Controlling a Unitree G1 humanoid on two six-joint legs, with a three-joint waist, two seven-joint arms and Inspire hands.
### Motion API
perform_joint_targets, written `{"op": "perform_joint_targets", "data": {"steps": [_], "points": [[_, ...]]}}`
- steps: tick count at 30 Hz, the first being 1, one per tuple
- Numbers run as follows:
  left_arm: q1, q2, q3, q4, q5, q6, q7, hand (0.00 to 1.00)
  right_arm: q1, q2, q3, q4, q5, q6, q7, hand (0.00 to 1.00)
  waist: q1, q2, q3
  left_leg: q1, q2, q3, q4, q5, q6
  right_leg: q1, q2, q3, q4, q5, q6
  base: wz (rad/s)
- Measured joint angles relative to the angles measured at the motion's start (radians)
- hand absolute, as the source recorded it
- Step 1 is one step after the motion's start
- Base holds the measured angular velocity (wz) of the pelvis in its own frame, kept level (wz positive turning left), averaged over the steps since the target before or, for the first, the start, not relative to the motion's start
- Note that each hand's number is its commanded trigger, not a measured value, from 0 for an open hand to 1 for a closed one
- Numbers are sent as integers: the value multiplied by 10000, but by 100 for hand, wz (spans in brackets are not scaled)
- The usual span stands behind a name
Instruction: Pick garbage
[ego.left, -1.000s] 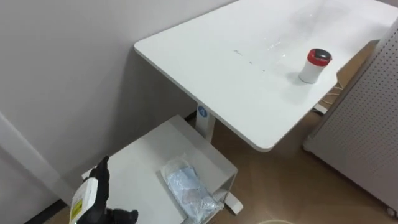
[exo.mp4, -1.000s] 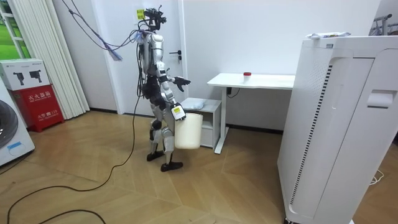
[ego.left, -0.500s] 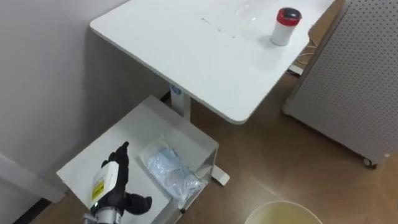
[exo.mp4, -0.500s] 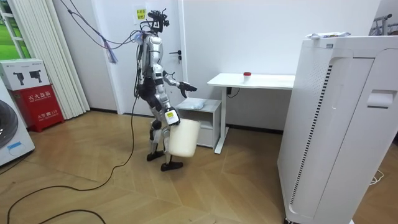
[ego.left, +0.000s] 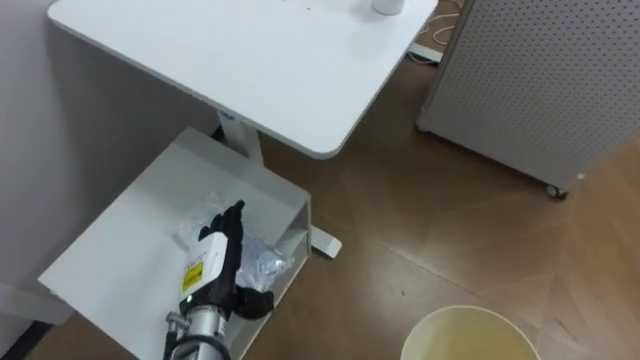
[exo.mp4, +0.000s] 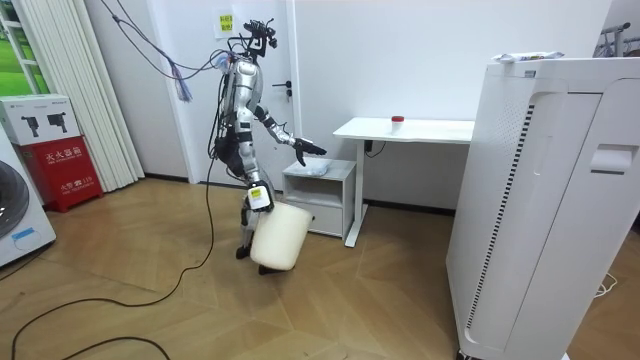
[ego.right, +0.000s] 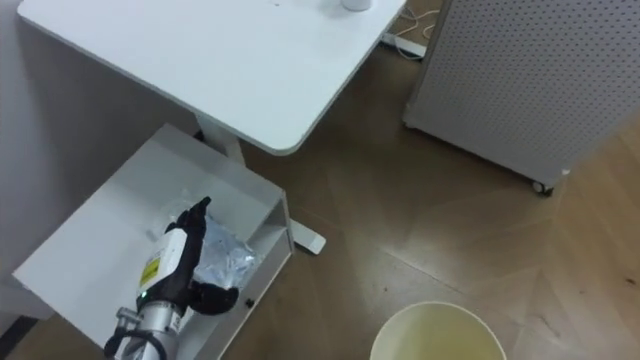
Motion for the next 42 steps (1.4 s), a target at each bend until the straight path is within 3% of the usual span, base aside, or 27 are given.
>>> {"op": "perform_joint_targets", "data": {"steps": [2,7,12,19,29,34,42], "points": [[-118,82,-232,417,16,-67,28,0,28,-112,359,8,1,61,-59,100,-61,9,12,-193,23,28,120,-24,-38,-233,44,109,112,-10,-18,-11],[-334,371,-308,1082,456,-116,260,0,35,-102,431,116,-11,71,-43,100,-177,-9,33,-549,120,183,345,-40,-53,-657,132,322,361,-33,-58,-4],[-504,701,-340,1740,698,-102,287,0,41,-110,434,224,94,319,248,100,-296,-17,39,-621,192,199,416,-55,-88,-730,211,358,358,-6,-108,-4],[-689,965,-395,2207,912,433,276,0,43,-152,414,341,266,789,434,100,-263,-16,38,-858,220,169,589,-85,-87,-925,204,324,434,7,-129,0],[-736,990,112,3206,1152,1278,145,0,39,-139,250,337,319,1100,305,100,-183,-32,32,-1051,189,72,784,-111,-62,-1078,136,298,604,-43,-139,3],[-738,992,128,3207,1631,1433,135,0,40,-85,248,339,321,1162,291,100,-193,-86,30,-1057,185,59,798,-111,-60,-1077,136,314,626,-42,-137,0],[-744,959,186,3210,1679,1643,43,0,32,196,355,336,489,1165,69,100,-242,-353,17,-1052,213,46,811,-110,-62,-1047,176,305,592,-32,-134,0]]}}
